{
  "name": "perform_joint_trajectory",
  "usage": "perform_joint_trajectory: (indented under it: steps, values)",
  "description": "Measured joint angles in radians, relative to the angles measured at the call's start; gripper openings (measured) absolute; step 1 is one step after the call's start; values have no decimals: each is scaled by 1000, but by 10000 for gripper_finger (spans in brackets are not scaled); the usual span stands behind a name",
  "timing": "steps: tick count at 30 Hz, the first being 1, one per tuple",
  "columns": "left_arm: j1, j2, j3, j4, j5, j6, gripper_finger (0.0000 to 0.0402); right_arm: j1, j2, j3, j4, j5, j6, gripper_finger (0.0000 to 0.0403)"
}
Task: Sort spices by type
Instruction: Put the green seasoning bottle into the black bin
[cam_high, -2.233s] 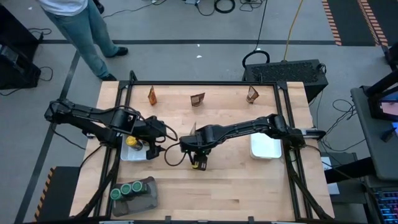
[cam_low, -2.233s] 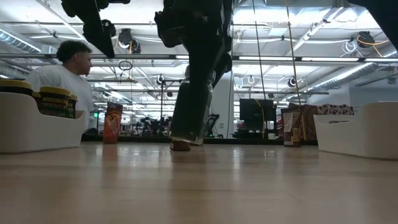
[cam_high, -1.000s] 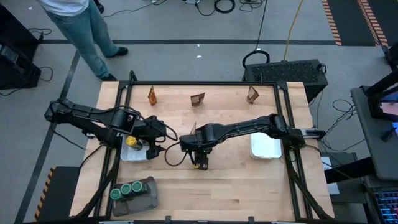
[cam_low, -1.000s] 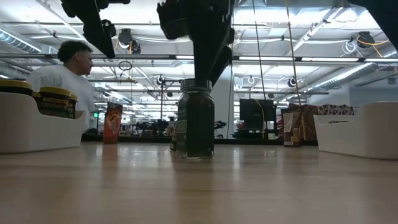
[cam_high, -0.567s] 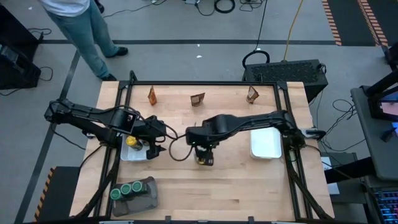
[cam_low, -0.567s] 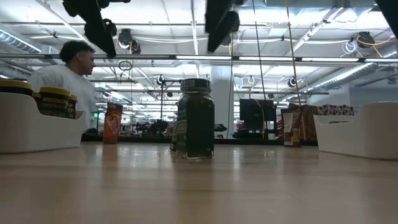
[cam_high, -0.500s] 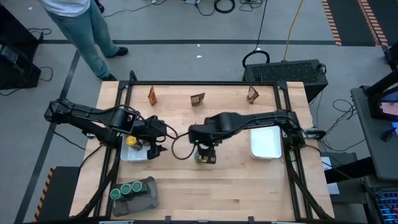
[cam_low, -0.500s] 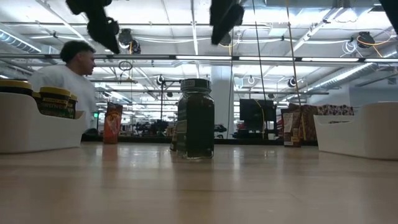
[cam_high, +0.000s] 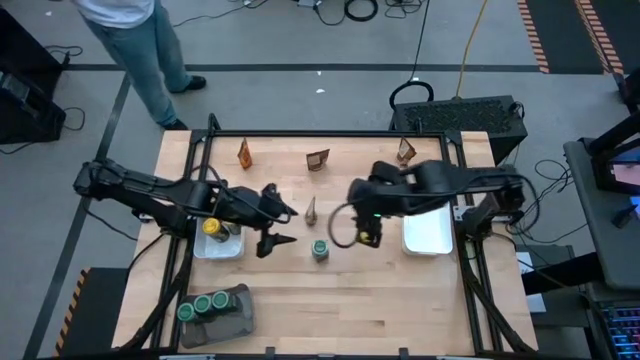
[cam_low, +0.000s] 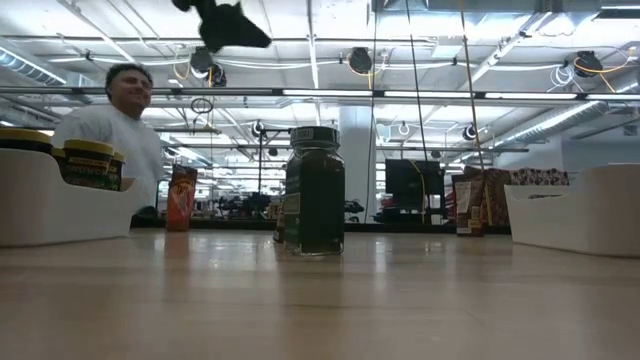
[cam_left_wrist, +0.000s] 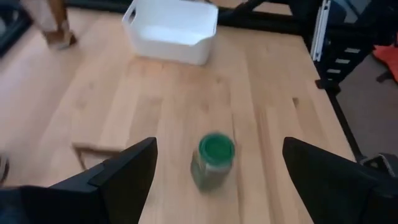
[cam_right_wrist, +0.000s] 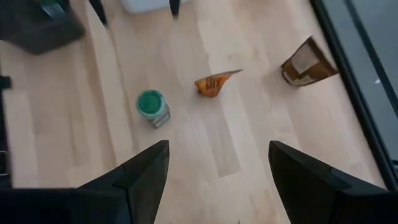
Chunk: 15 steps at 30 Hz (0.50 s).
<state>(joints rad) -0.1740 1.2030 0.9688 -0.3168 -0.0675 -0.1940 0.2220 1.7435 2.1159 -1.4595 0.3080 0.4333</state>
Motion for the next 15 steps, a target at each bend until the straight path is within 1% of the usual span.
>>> perform_joint_trajectory:
  steps: [3, 7, 11, 15]
  values:
    - [-7, 66, -25, 139, 5, 63, 350, 38, -49, 0, -16, 39, 39, 258]
    - [-19, 187, -28, 239, 17, 125, 350, 94, -108, -23, -36, 157, 110, 258]
    - [-18, 287, -29, 365, 67, 129, 350, 135, -183, -123, -32, 216, 198, 258]
    - [-18, 369, -28, 431, 114, 129, 350, 156, -266, -276, -6, 222, 293, 258]
